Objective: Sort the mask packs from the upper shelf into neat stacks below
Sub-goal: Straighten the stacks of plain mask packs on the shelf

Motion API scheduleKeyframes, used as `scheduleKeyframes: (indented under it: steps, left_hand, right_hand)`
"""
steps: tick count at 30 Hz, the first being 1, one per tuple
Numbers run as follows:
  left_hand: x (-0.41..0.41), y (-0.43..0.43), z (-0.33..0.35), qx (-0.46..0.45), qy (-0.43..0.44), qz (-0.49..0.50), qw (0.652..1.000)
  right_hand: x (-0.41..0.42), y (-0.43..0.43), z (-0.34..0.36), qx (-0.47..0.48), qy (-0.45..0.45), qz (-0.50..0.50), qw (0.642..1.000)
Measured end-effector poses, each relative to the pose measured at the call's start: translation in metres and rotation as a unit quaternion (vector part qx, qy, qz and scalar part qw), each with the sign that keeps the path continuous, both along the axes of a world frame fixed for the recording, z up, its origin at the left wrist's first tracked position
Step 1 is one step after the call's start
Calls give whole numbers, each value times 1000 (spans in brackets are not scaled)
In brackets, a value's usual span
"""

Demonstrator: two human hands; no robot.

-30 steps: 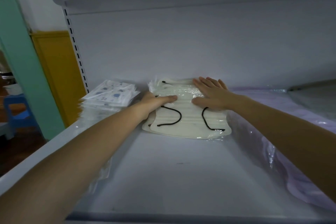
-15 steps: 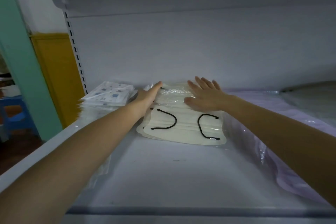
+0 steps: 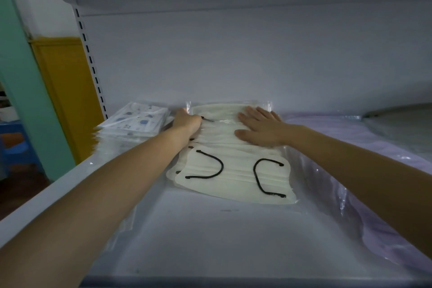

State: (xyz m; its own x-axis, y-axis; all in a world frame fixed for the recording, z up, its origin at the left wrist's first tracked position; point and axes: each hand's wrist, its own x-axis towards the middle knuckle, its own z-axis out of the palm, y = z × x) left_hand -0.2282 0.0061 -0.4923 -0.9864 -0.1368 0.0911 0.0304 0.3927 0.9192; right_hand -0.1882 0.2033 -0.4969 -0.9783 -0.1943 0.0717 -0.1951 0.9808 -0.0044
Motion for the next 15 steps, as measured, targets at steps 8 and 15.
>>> scheduleKeyframes:
  steps: [8, 15]
  left_hand:
    - [-4, 5, 0, 24, 60, -3, 998]
    - [-15, 7, 6, -15, 4, 83, 996]
  right_hand:
    - [-4, 11, -4, -12, 21, -13, 1000]
    - [-5, 13, 7, -17, 35, -28, 999]
